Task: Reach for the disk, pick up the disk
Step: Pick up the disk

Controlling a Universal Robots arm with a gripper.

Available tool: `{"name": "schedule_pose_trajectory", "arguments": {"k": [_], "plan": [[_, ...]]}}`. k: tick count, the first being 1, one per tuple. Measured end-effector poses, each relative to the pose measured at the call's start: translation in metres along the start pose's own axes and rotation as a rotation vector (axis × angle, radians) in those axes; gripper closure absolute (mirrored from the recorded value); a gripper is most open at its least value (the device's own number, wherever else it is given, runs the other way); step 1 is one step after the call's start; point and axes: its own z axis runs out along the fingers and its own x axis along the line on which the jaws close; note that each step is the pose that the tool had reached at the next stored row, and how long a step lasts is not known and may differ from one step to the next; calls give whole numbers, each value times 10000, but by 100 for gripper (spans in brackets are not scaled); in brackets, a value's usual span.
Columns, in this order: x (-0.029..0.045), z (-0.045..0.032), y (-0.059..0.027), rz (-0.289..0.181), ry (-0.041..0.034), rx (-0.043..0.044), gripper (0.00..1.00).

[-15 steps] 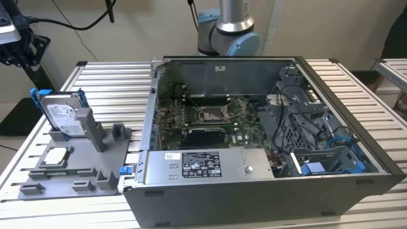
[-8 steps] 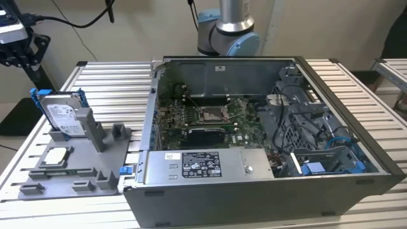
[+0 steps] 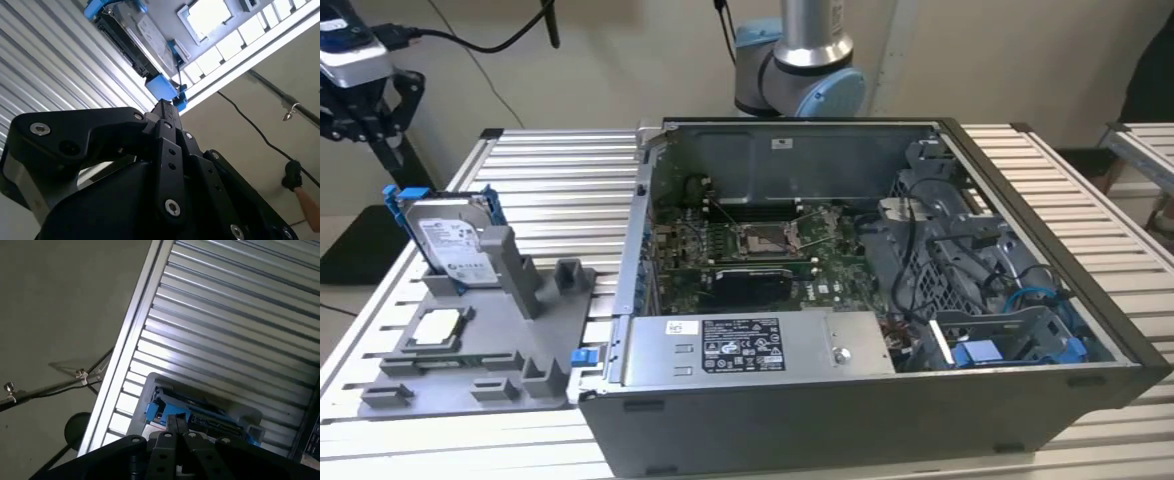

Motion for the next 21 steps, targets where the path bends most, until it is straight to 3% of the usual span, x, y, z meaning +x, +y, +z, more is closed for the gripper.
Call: {"name": "schedule_pose_trajectory", "arguments": {"k": [21], "plan": [[0,-4,0,-3814,144,4,100]]}}
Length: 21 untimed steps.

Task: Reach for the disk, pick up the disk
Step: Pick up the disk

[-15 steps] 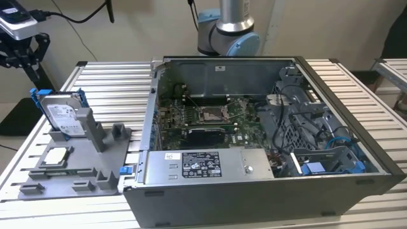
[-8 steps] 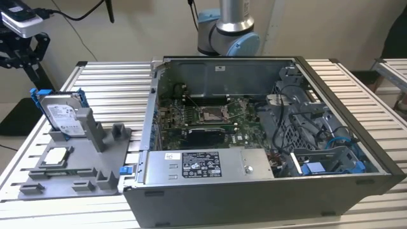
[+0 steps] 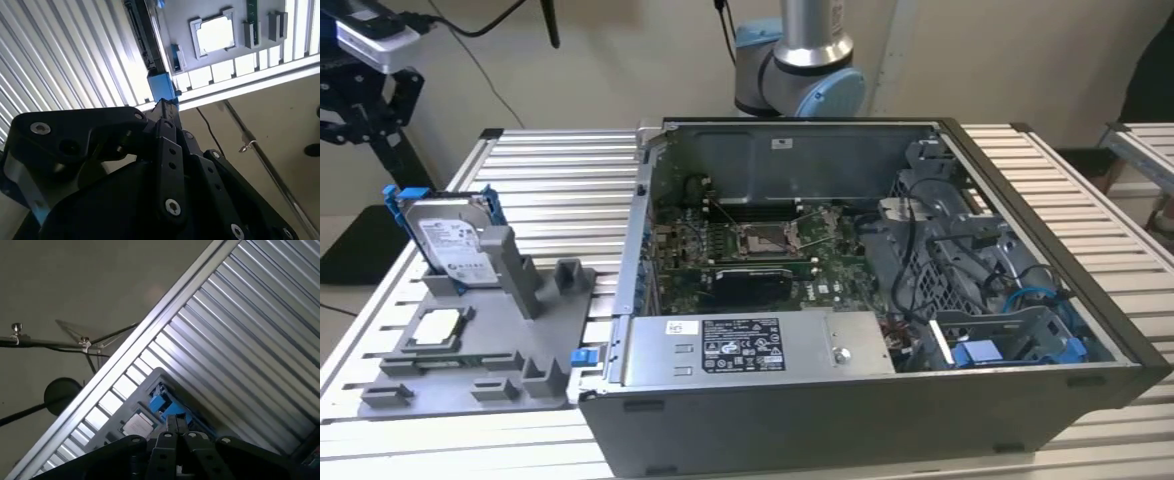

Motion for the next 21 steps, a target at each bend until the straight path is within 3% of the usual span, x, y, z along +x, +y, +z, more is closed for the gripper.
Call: {"name": "schedule_pose_trajectory", "arguments": {"k": [21], "plan": [[0,-3,1,-3817,147,5,100]]}}
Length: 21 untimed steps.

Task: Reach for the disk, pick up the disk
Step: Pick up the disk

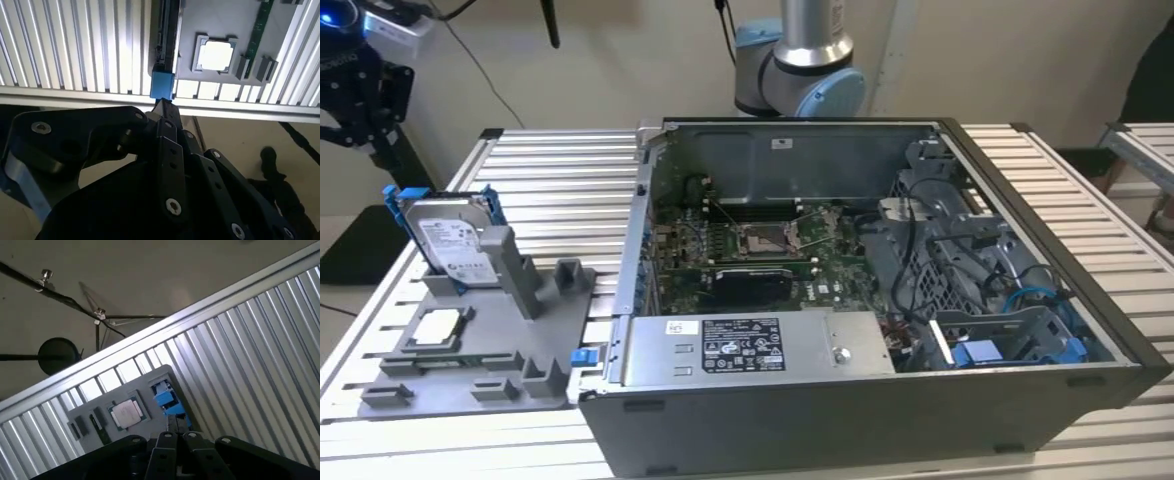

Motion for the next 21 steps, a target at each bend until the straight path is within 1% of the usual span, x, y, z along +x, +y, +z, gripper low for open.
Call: {"name": "schedule_pose_trajectory", "arguments": {"k": [6,13,14,17,20,21], "plan": [[0,0,0,-1089,40,5,100],[-1,0,-1,-2375,72,43,100],[-1,0,-2,-2449,73,41,100],[-1,6,-2,-2479,80,45,100],[-5,42,-11,-2567,101,56,100],[-13,54,-26,-2599,102,56,100]]}}
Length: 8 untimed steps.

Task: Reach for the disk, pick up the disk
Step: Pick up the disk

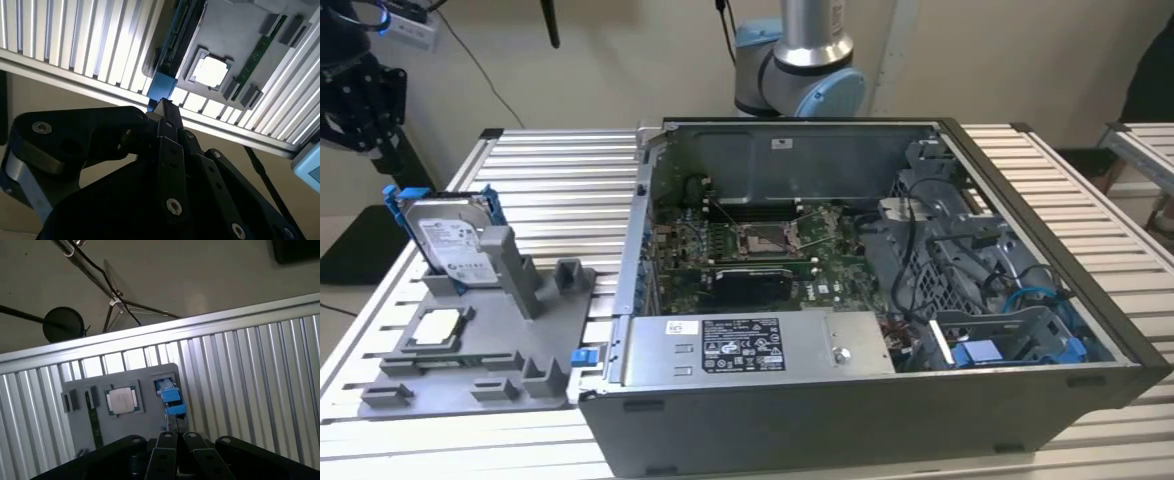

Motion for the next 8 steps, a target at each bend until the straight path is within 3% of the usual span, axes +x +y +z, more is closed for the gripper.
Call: {"name": "schedule_pose_trajectory", "arguments": {"k": [5,8], "plan": [[-10,50,-60,-170,30,8,100],[-12,86,-69,-596,72,16,100]]}}
